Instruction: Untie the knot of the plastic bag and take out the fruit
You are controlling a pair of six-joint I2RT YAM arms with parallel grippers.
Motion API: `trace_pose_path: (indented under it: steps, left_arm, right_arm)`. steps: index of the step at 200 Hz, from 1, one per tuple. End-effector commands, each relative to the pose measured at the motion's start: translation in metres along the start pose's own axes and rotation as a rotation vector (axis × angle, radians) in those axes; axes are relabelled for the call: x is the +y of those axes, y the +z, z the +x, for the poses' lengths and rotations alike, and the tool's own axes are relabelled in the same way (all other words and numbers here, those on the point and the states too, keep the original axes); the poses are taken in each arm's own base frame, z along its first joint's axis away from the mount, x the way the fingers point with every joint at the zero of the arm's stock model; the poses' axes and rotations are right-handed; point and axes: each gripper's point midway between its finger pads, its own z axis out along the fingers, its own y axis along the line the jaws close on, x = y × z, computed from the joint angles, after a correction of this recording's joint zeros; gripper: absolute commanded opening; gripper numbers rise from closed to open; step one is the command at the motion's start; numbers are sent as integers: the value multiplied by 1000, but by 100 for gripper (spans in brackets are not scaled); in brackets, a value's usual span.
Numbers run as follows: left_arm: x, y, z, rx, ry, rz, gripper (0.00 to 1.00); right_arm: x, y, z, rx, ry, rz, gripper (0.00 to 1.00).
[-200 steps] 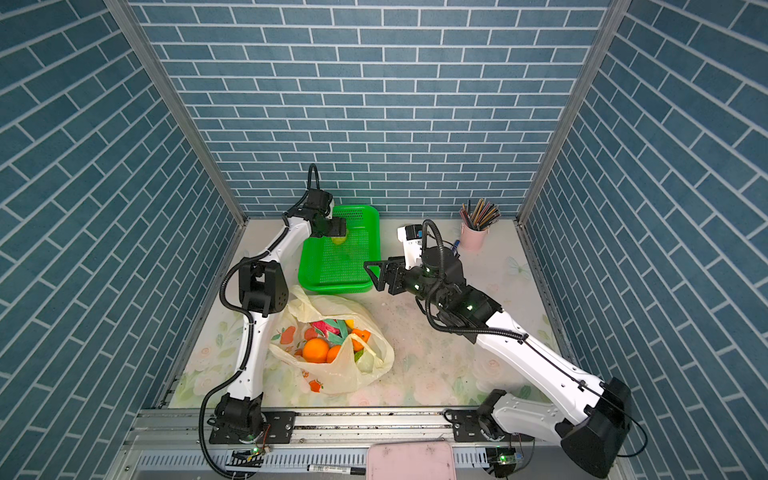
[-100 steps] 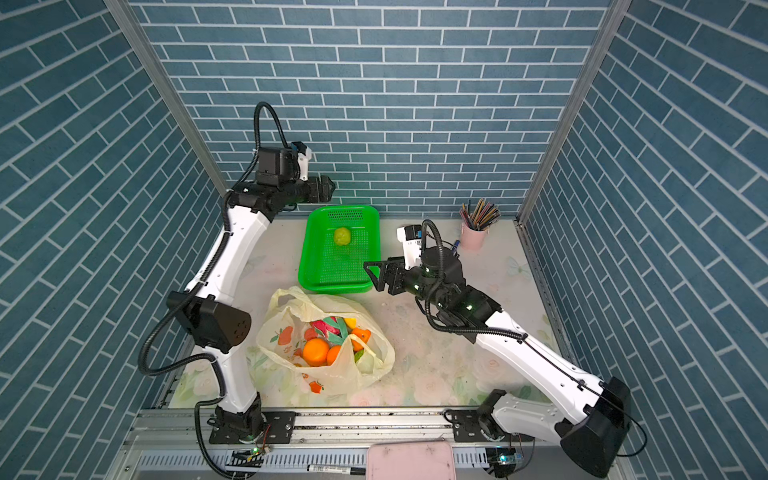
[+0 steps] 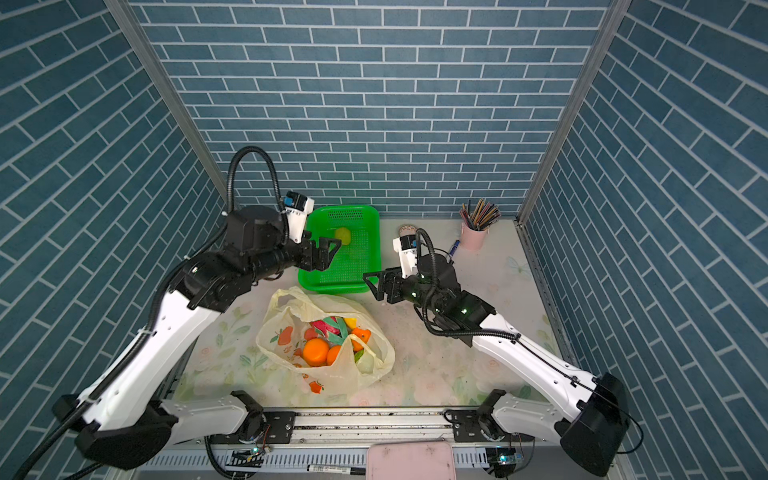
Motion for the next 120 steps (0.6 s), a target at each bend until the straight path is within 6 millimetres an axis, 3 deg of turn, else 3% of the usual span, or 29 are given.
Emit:
trace_pose_path:
  steps: [1, 28, 58, 84, 120]
  left_arm:
    - [10, -14, 44, 68, -131, -53, 88]
    - [15, -24, 106, 227, -236, -54, 88]
    - [19, -31, 157, 366, -281, -61, 87]
    - [36, -29, 188, 453, -277, -151, 88]
    - [48, -5, 210, 526, -233, -220, 89]
  right_arm:
    - [13, 9, 11, 24, -56, -33, 78]
    - [23, 19, 29, 63, -120, -46, 70]
    - [44, 26, 61, 134, -200, -106, 60]
    - [61, 28, 94, 191, -312, -156, 54]
    - [55, 41, 134, 272, -361, -149, 52]
